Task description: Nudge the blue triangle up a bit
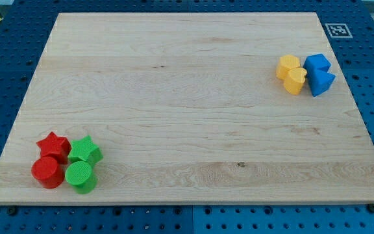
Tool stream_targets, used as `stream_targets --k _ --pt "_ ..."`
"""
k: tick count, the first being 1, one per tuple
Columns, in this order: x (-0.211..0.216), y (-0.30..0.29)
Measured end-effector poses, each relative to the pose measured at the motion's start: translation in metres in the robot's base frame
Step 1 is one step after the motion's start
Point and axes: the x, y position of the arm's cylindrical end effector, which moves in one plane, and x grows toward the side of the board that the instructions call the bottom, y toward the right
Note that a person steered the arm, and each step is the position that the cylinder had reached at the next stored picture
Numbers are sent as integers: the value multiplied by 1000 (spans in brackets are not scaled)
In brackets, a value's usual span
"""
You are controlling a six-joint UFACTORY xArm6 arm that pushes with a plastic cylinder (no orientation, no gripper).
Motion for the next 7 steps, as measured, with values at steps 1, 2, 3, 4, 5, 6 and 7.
stream_targets --k 1,2,3,4,5,6,7 --pt "-1 2" --pt "-6 2" --pt "-36 1" --pt "-82 1" --pt "-100 -5" --pt "-100 -50" --pt "-105 -89"
